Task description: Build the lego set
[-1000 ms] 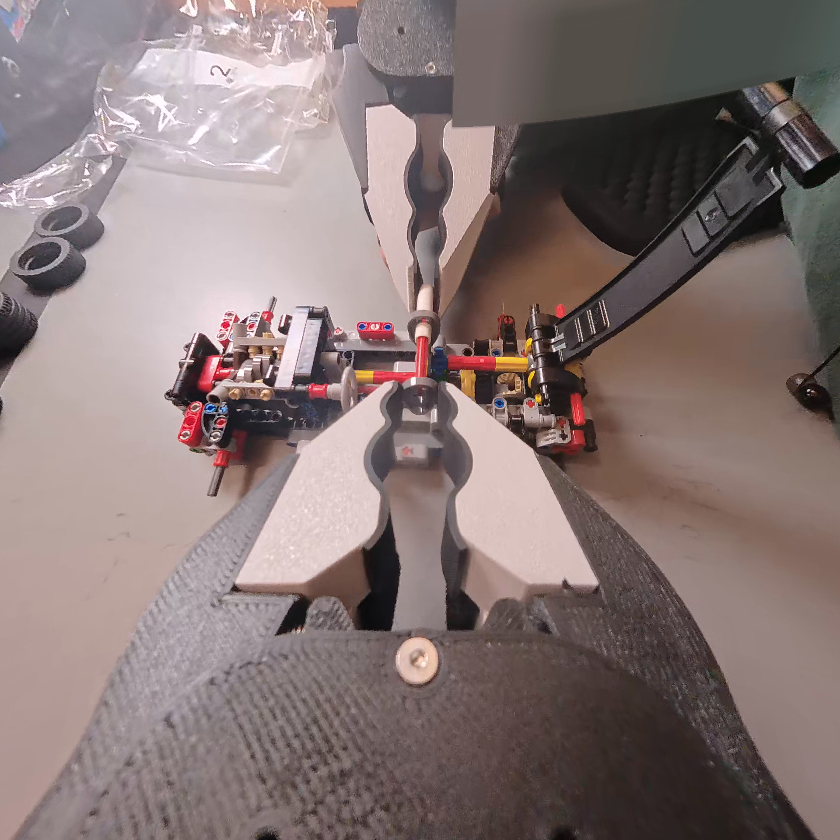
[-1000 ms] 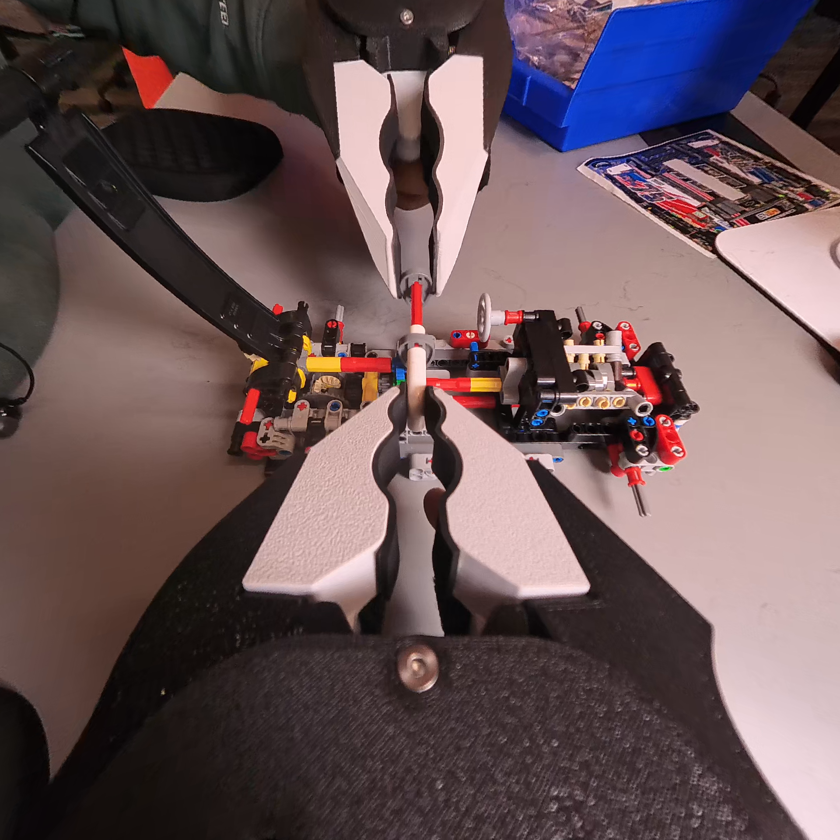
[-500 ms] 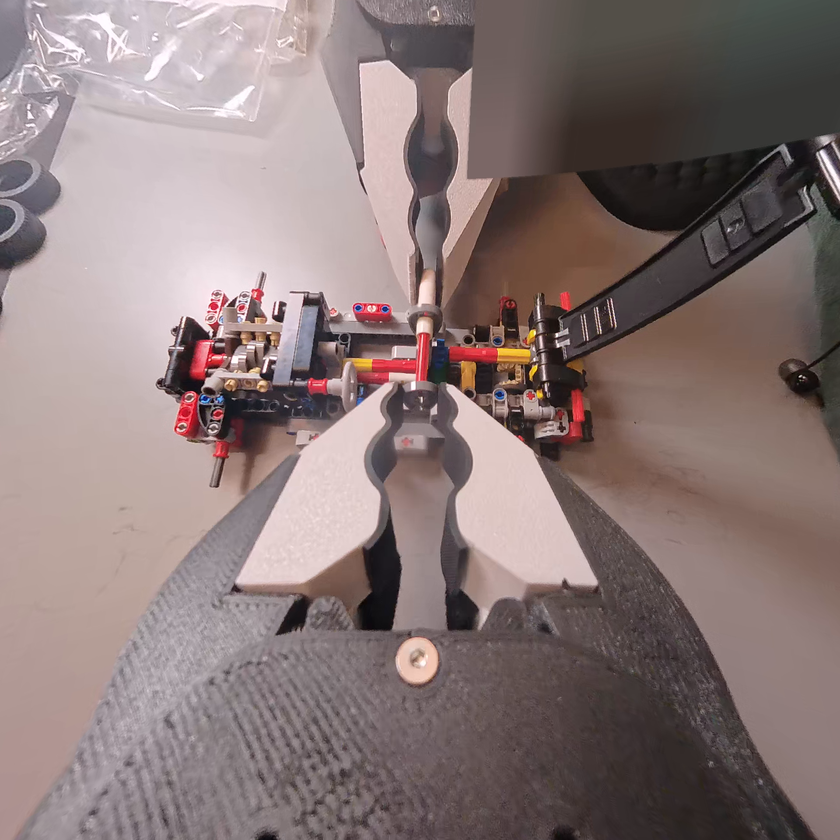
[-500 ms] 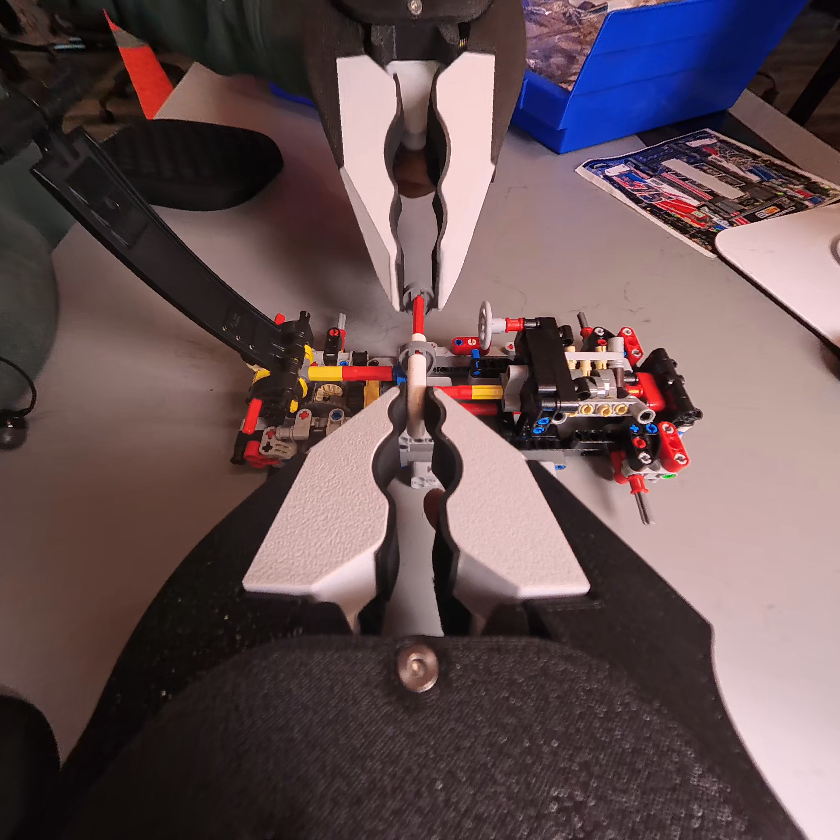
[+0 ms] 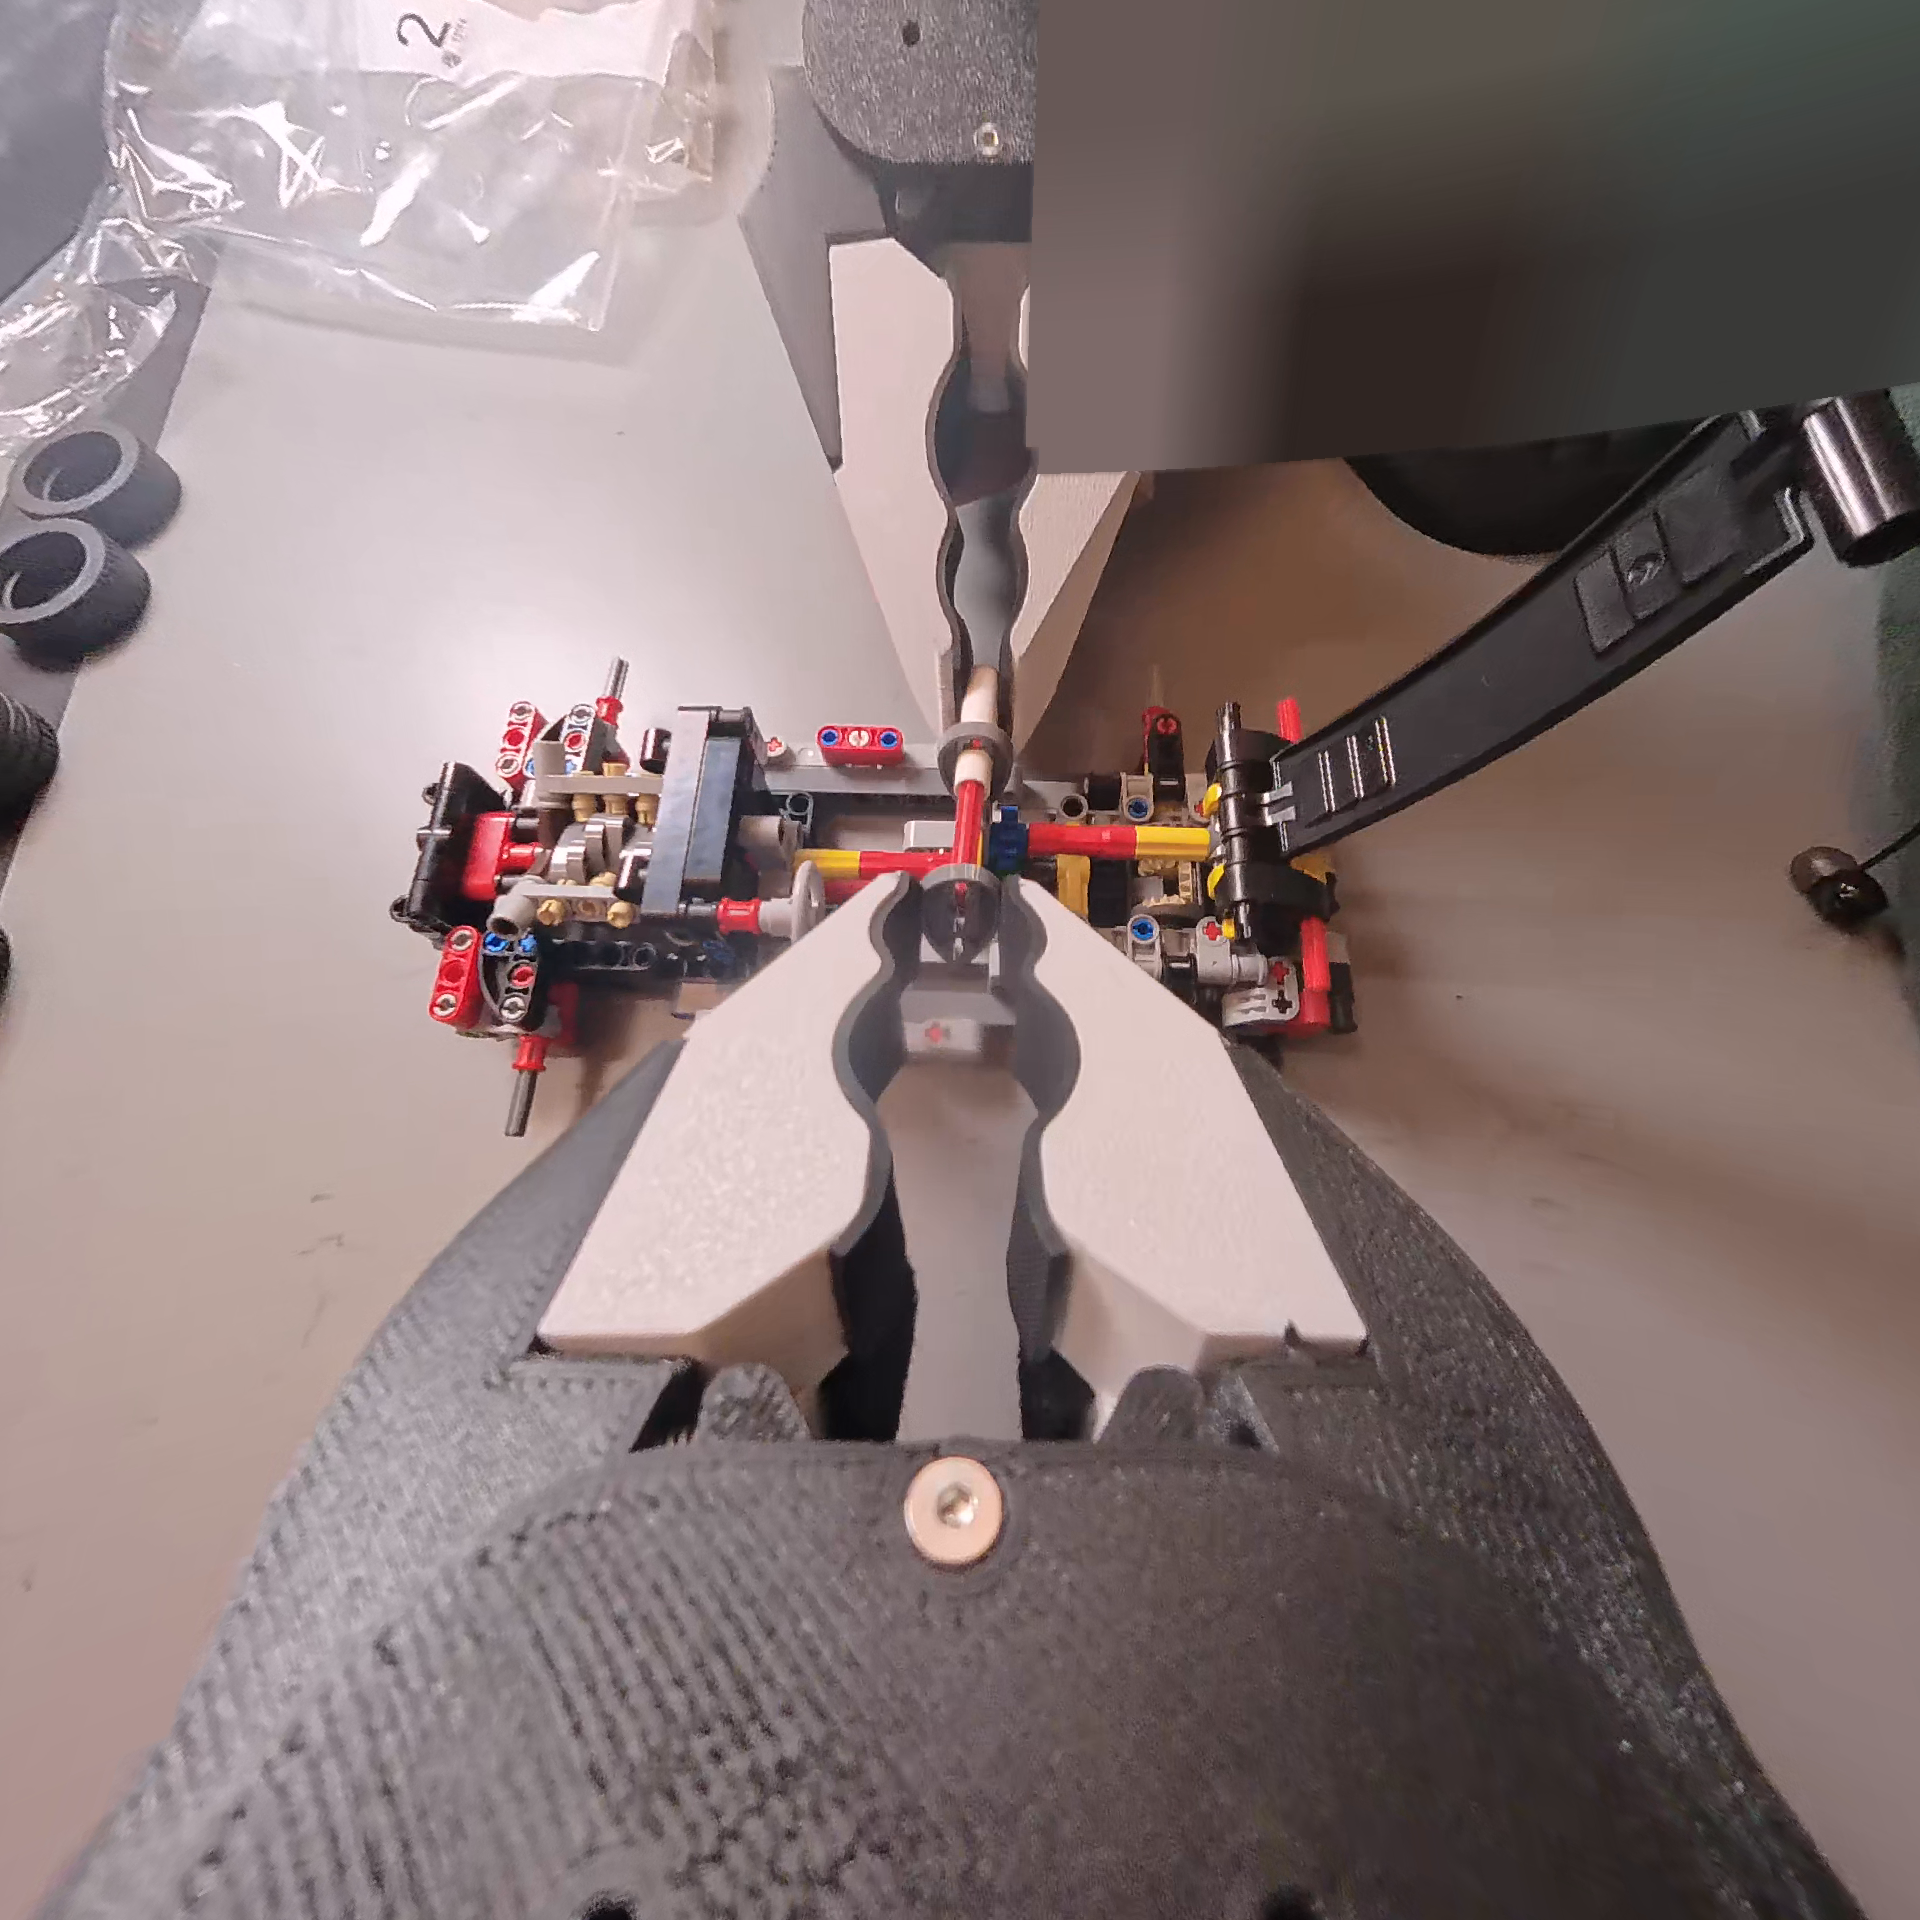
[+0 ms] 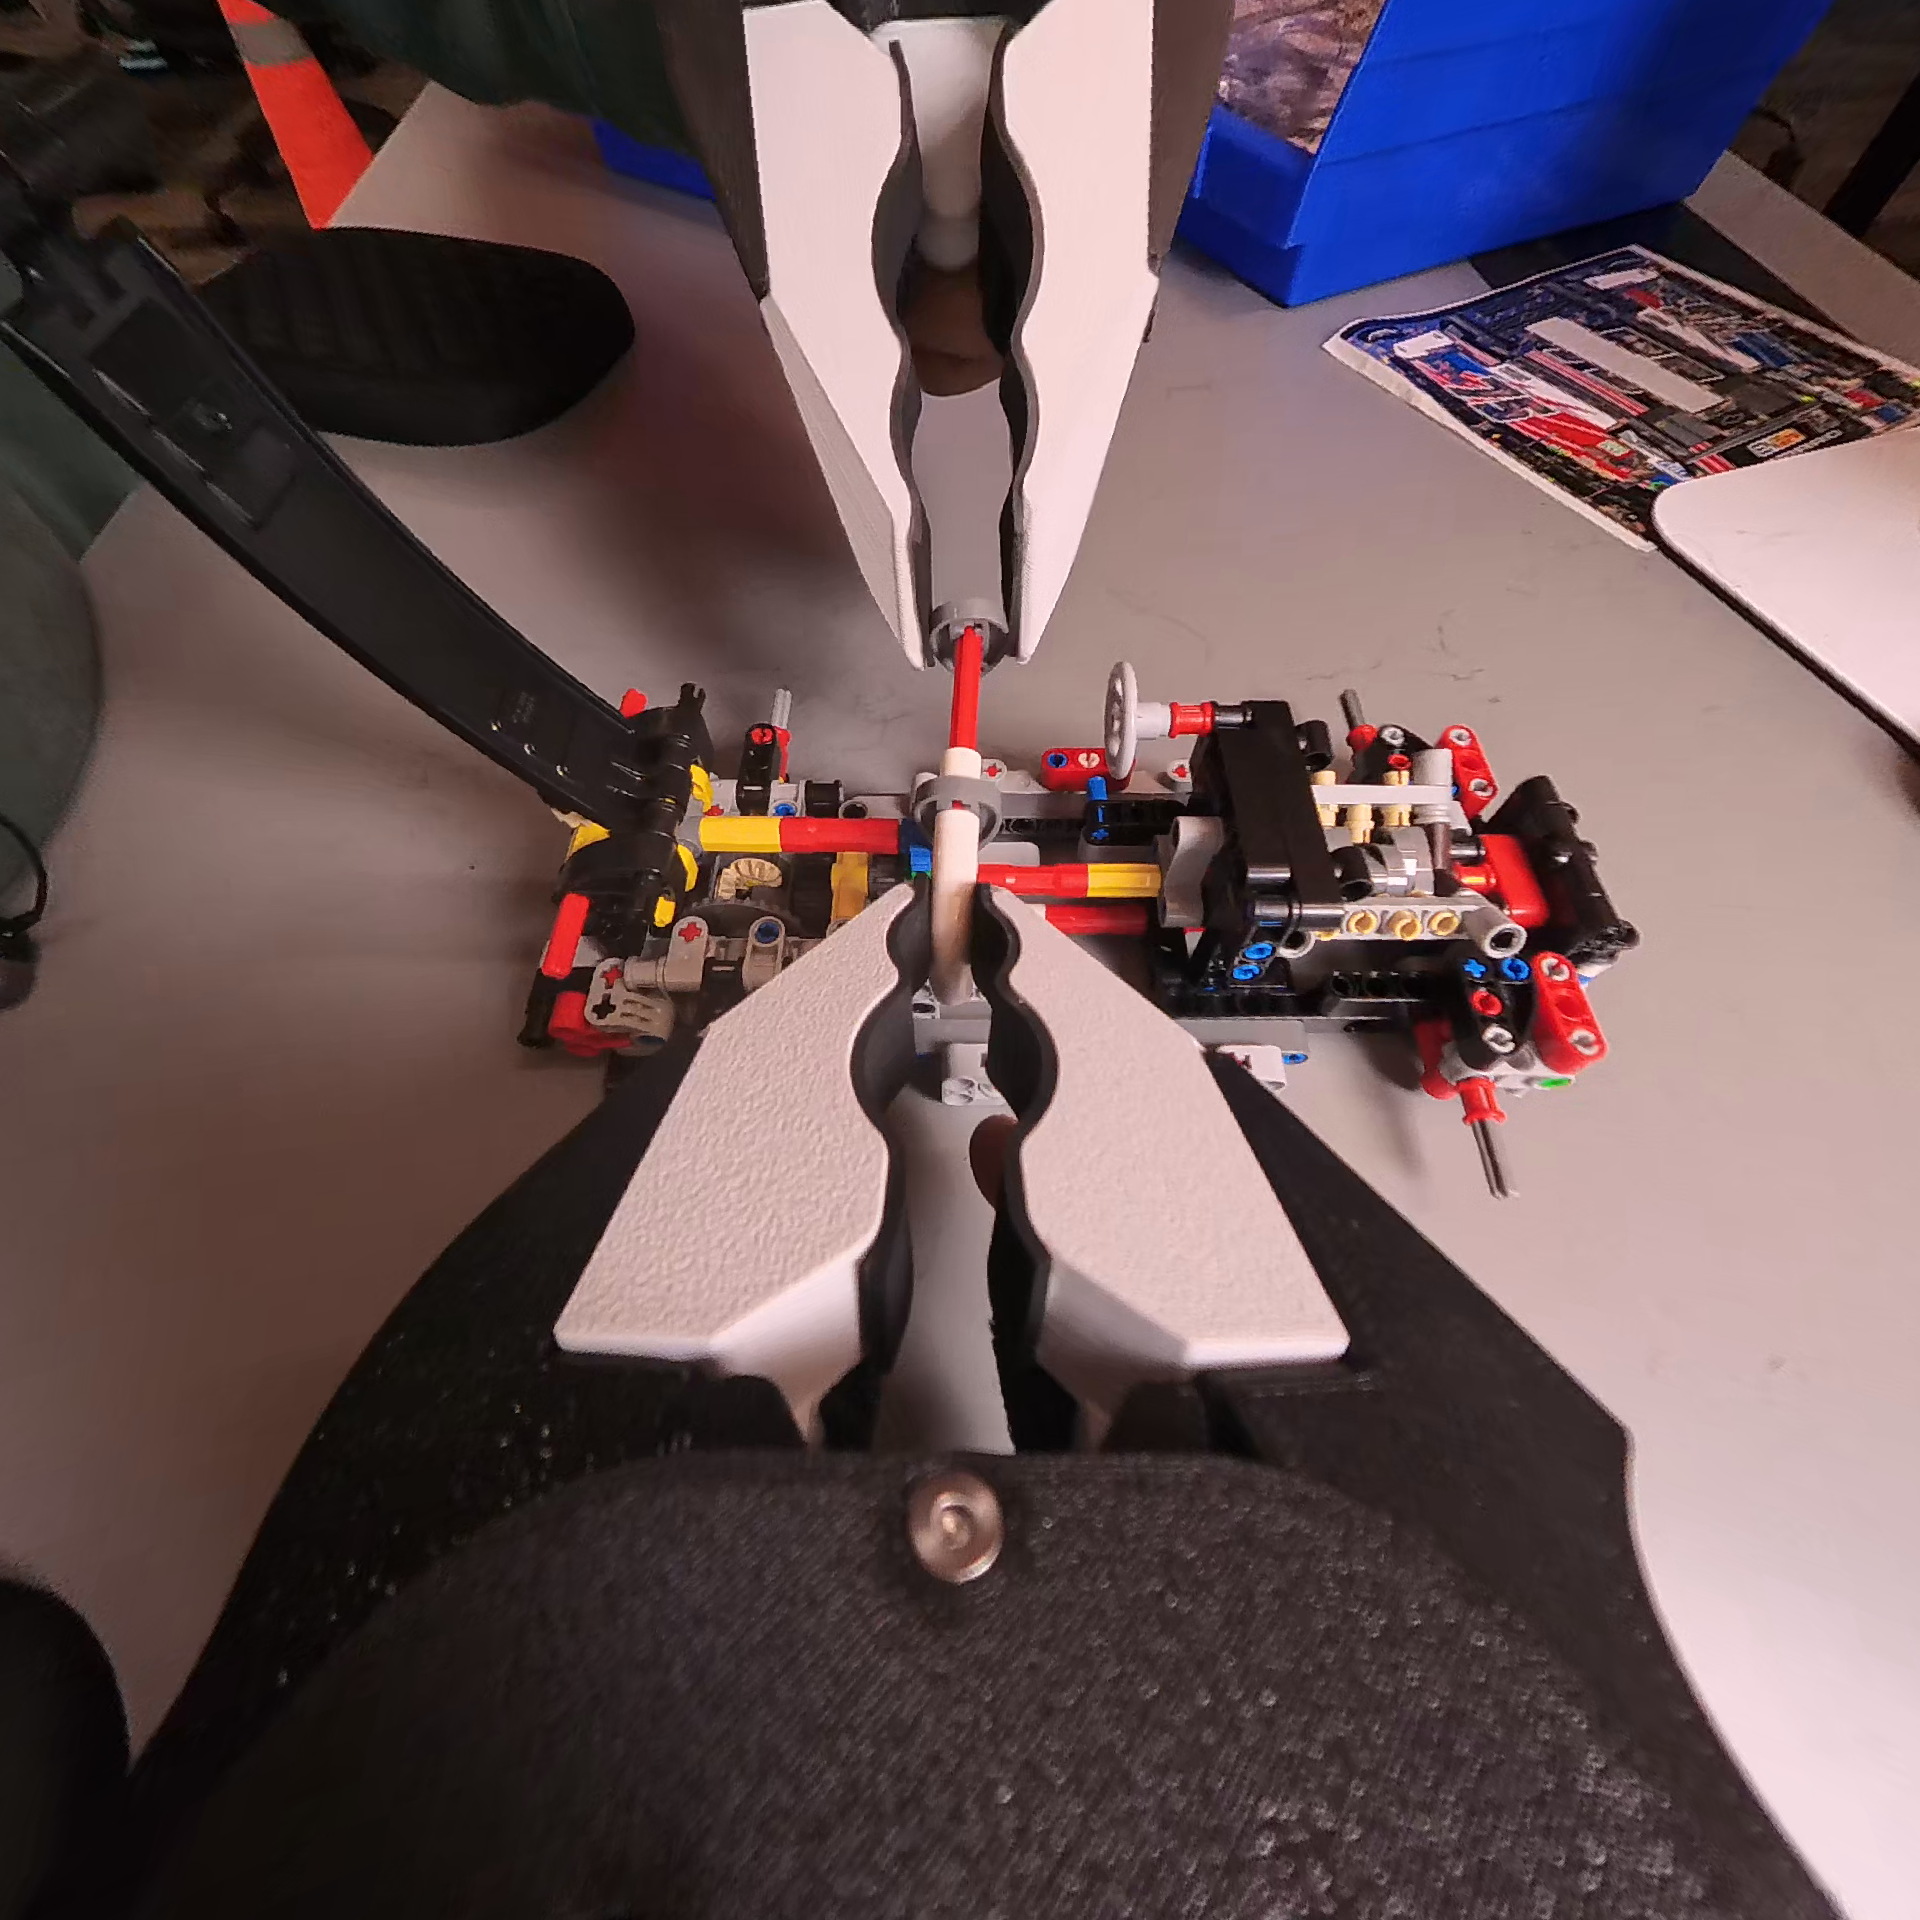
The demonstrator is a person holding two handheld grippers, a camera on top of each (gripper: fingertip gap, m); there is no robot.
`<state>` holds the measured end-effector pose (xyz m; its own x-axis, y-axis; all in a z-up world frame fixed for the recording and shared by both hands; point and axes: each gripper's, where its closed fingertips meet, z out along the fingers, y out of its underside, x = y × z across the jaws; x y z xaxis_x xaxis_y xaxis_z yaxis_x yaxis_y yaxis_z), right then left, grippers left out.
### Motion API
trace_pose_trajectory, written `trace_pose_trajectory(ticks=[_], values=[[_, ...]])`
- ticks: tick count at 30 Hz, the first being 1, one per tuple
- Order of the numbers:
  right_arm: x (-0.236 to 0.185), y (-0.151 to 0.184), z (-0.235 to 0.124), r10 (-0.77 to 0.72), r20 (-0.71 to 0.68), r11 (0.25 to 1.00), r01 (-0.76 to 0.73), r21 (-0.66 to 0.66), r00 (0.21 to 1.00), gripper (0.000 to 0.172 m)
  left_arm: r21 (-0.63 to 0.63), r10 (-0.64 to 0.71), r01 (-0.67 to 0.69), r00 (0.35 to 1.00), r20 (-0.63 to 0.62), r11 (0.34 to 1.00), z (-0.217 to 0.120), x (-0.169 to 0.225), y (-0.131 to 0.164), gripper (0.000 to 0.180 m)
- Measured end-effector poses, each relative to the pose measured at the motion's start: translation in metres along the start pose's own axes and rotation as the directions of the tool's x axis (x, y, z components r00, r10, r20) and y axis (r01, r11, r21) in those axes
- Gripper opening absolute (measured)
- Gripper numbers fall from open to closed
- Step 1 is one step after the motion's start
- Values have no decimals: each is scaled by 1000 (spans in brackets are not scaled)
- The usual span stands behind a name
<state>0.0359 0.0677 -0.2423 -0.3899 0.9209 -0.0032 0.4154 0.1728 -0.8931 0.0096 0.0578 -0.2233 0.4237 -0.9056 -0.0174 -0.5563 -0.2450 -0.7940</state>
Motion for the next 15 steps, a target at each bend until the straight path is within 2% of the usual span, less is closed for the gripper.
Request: trace_pose_trajectory(ticks=[11, 15], values=[[0, -4, 0, 11, -5, 1000, -11, 21, 1000, 4, 17, 21, -20, 999, -32, 1000, 4, 1, 3, 13], [0, -1, 1, 12, -2, 1000, -12, 11, 1000, 4, 75, 19, -16, 999, -39, 997, 3, 1, -3, 13]])
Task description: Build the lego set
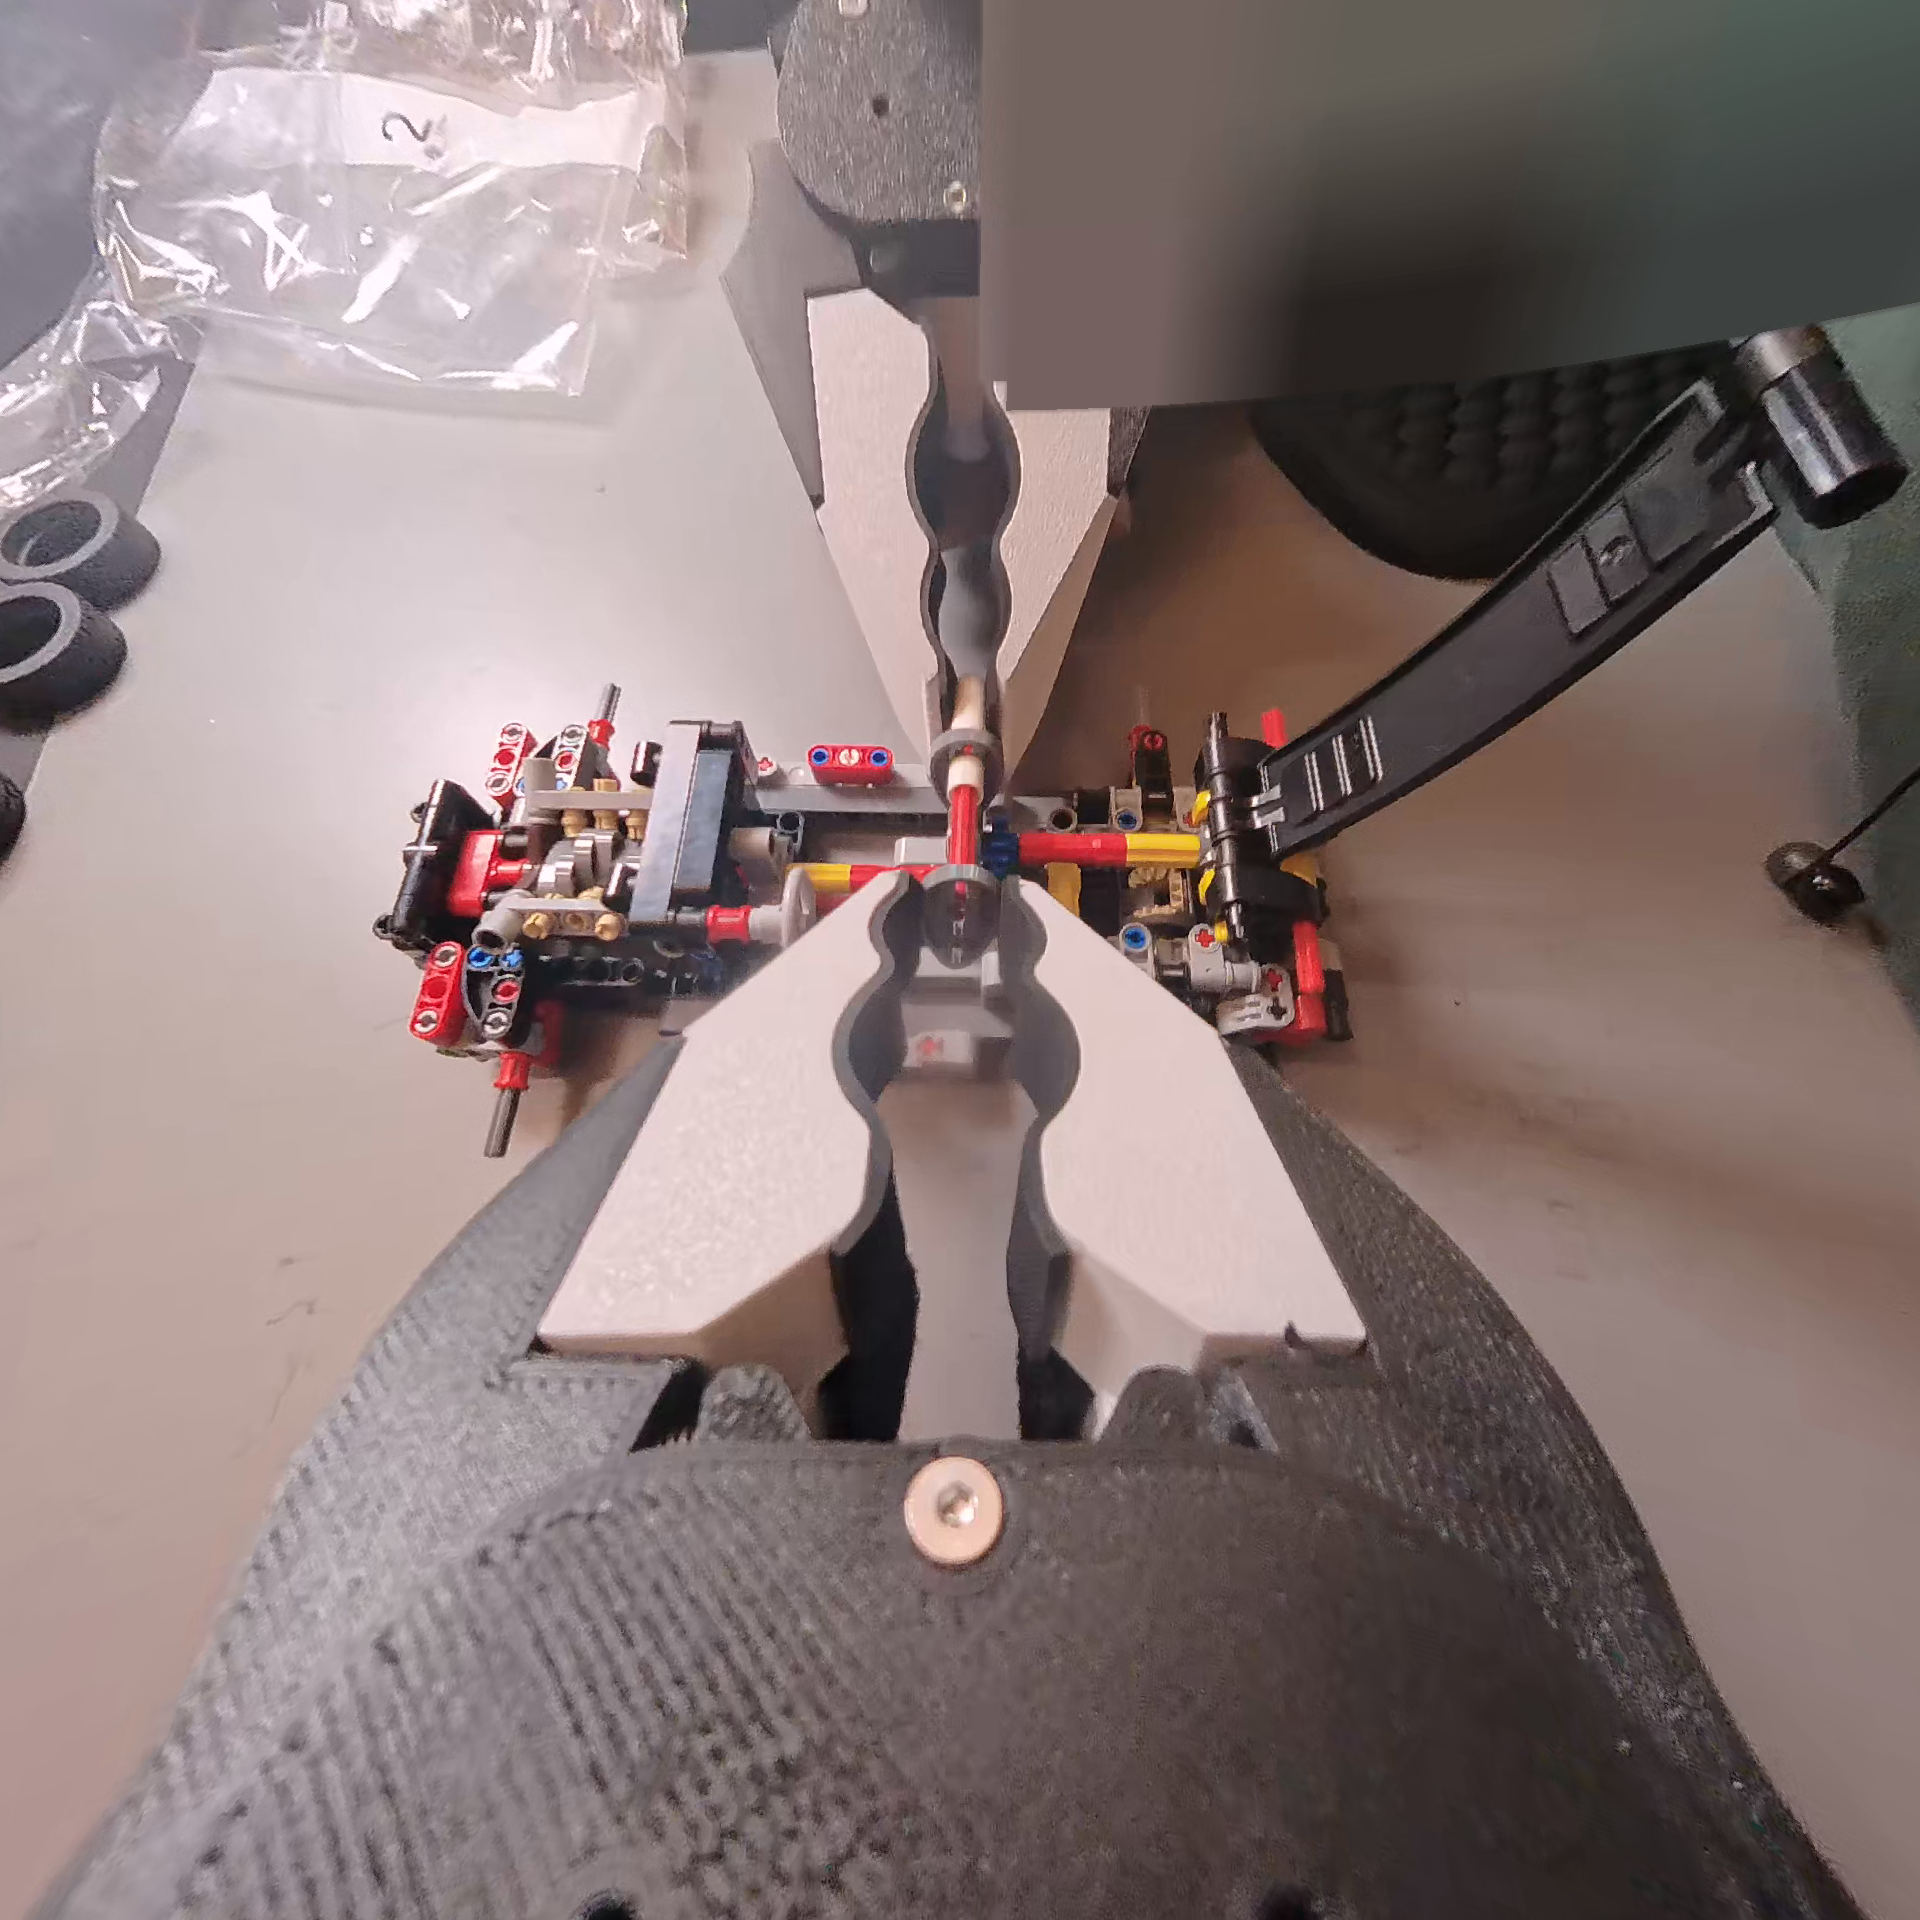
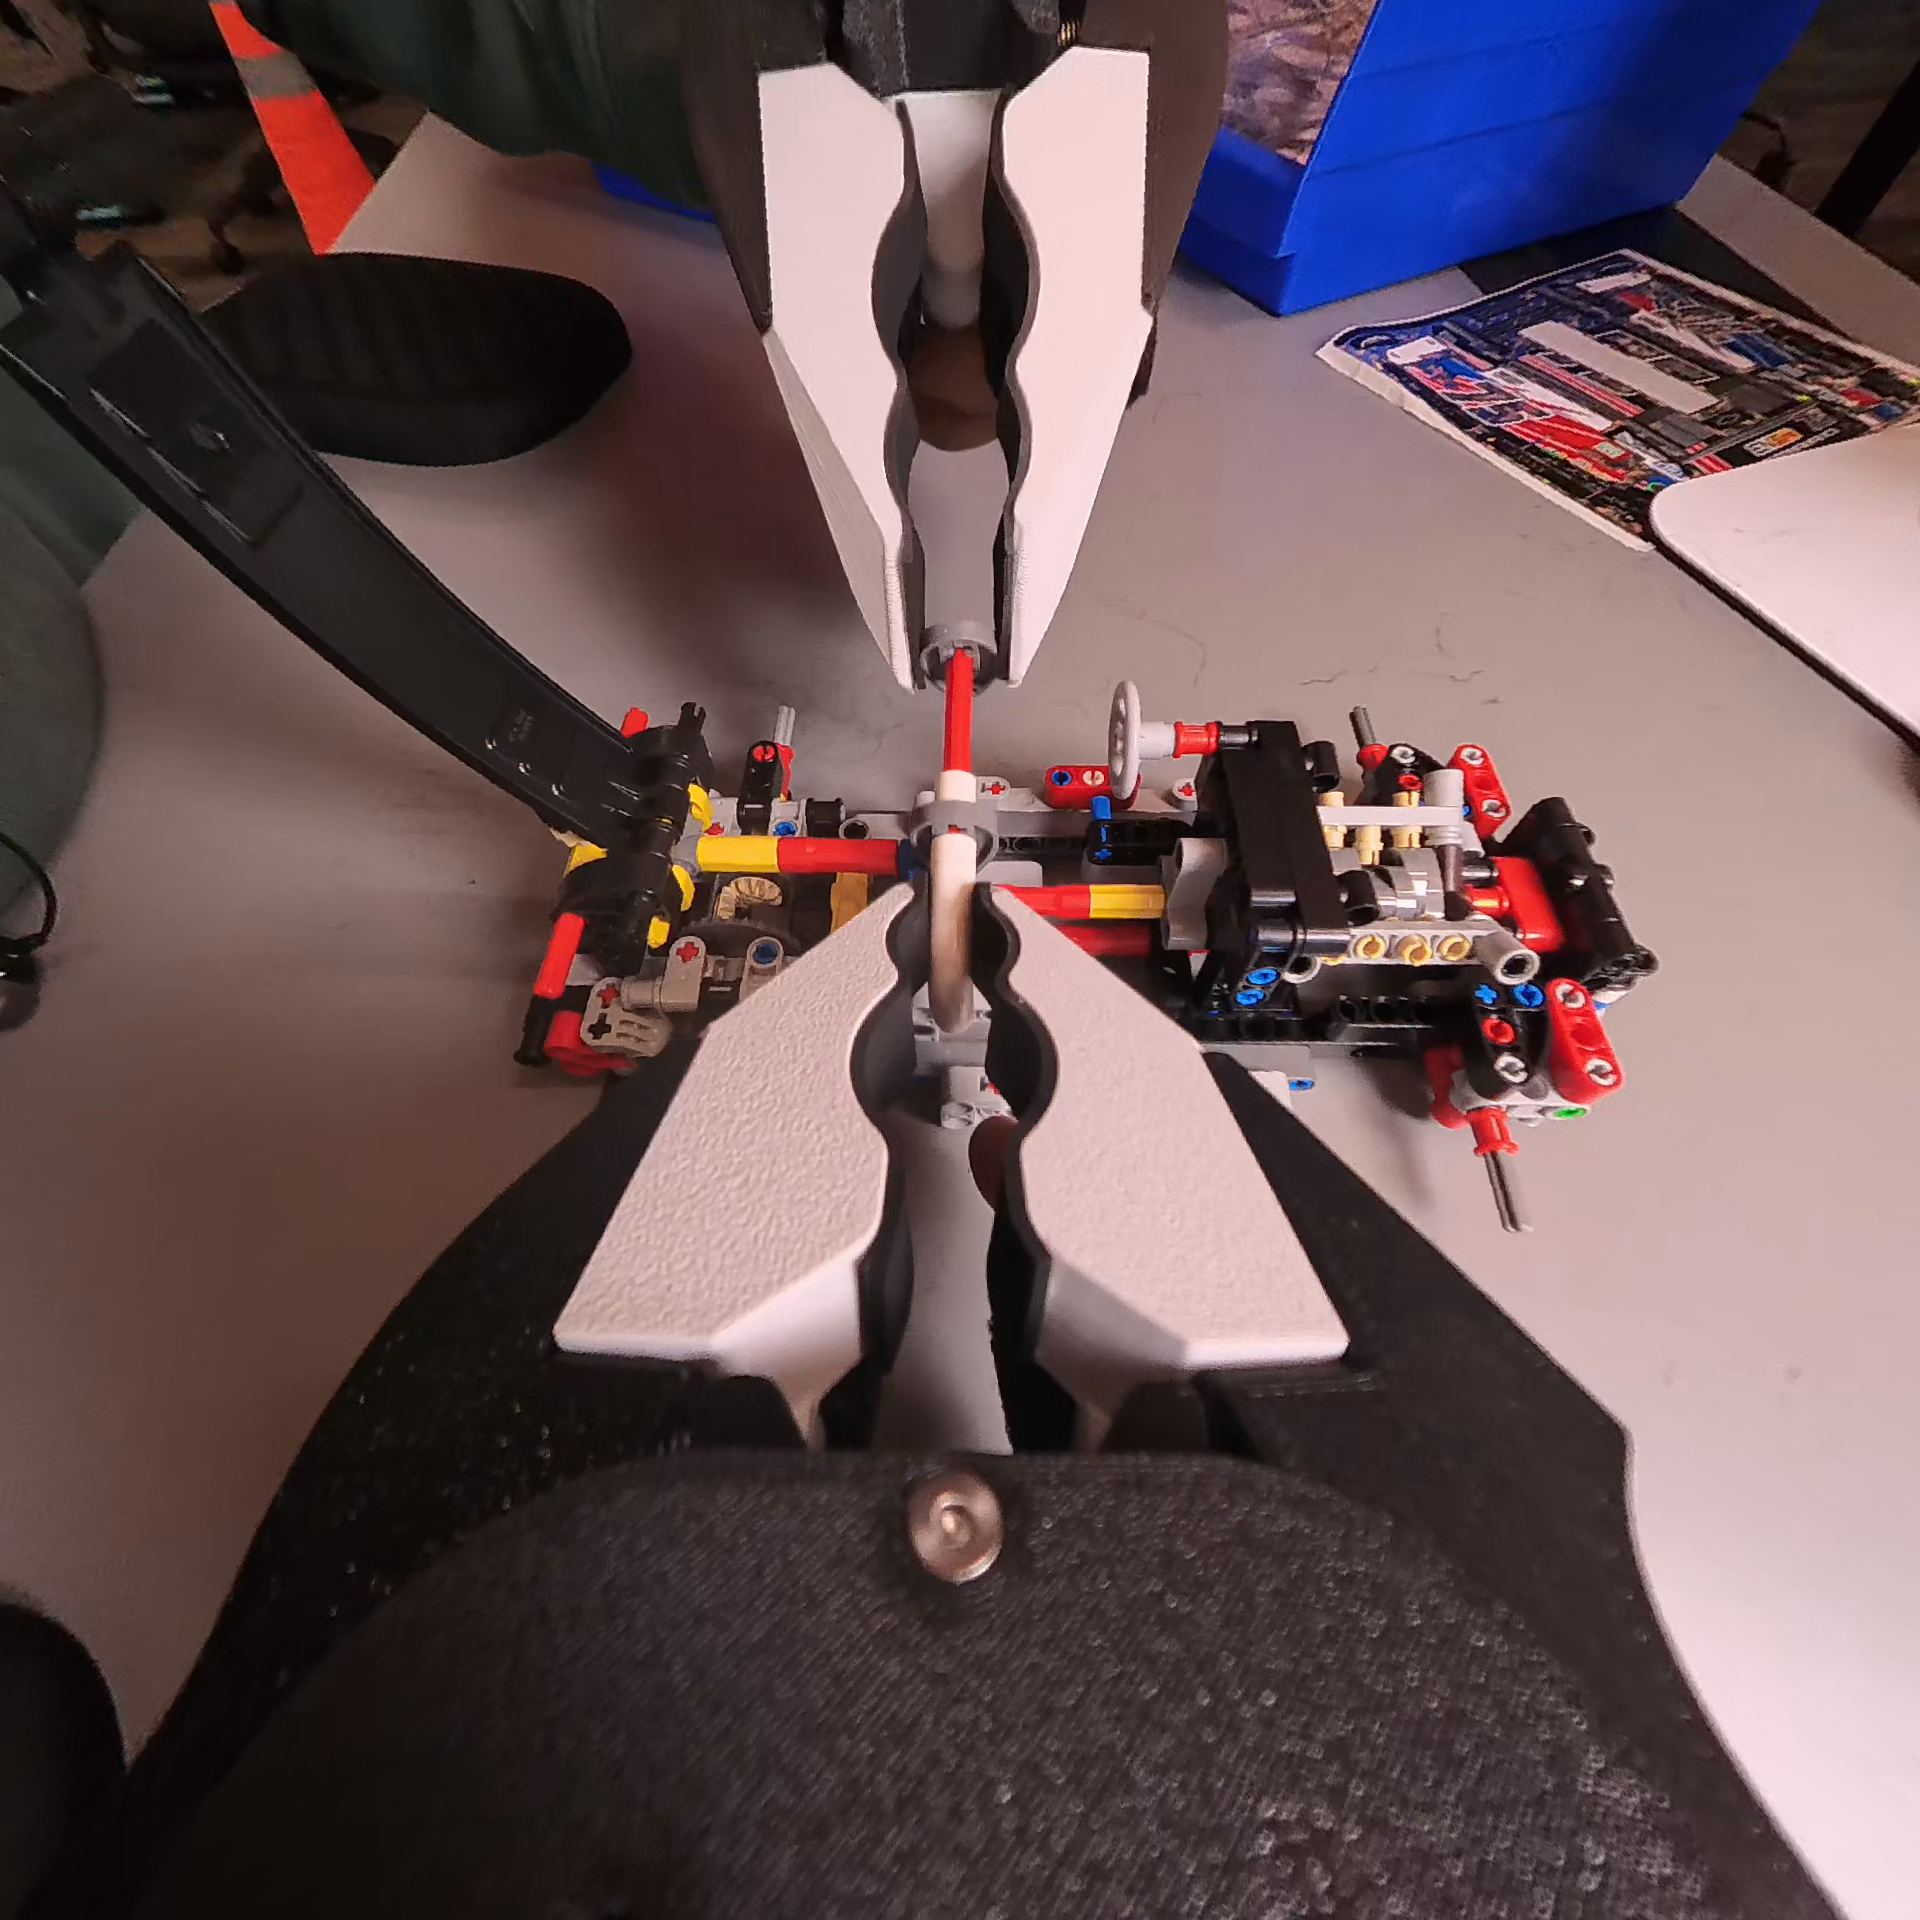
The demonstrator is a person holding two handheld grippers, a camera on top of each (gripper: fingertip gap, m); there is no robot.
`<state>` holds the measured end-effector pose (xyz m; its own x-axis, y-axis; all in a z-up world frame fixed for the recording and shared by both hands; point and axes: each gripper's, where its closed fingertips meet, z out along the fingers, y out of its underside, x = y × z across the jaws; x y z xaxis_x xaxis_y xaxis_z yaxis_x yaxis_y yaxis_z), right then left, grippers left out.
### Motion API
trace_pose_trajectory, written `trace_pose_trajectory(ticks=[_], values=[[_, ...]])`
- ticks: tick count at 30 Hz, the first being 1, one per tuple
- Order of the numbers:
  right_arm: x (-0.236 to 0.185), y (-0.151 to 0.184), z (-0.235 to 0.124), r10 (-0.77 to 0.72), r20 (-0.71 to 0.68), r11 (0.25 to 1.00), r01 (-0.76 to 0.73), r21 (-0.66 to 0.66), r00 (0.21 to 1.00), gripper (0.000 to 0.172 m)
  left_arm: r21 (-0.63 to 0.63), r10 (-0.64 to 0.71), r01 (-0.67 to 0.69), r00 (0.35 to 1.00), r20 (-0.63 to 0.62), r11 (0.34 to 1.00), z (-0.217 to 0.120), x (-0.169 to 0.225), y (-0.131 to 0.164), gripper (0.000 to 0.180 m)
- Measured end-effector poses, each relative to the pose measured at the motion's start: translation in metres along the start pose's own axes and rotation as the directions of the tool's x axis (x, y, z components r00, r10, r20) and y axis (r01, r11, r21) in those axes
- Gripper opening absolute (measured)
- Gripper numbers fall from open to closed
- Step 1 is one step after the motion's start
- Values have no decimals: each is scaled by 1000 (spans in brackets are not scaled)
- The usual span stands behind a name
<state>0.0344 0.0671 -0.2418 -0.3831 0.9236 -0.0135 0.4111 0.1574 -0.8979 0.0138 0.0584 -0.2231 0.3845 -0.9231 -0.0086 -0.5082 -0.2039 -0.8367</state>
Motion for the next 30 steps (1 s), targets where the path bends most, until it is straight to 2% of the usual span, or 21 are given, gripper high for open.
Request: trace_pose_trajectory(ticks=[18, 19, 21, 23, 25, 30], values=[[-3, -6, 5, 32, 12, 999, -33, 35, 999, 4, 107, -2, 5, 1000, -31, 994, 8, 3, -1, 13], [-10, -6, 11, 16, 37, 999, -18, 28, 999, 4, 114, 21, -15, 998, -51, 993, 13, 8, -4, 14], [1, -7, 5, 30, -20, 999, -30, 31, 999, 4, 111, 65, -64, 998, -5, 992, 13, 0, -9, 14], [-2, -7, 4, 16, -5, 999, -16, 45, 1000, 4, 142, 36, -32, 999, -24, 989, 8, -2, -14, 13], [-5, -8, 8, 4, 6, 999, -4, 36, 1000, 5, 137, 60, -54, 997, -41, 989, 13, 5, -14, 13], [-4, -8, 8, -6, -5, 999, 6, 34, 1000, 4, 170, 31, -26, 999, -27, 985, 8, 1, -15, 14]])
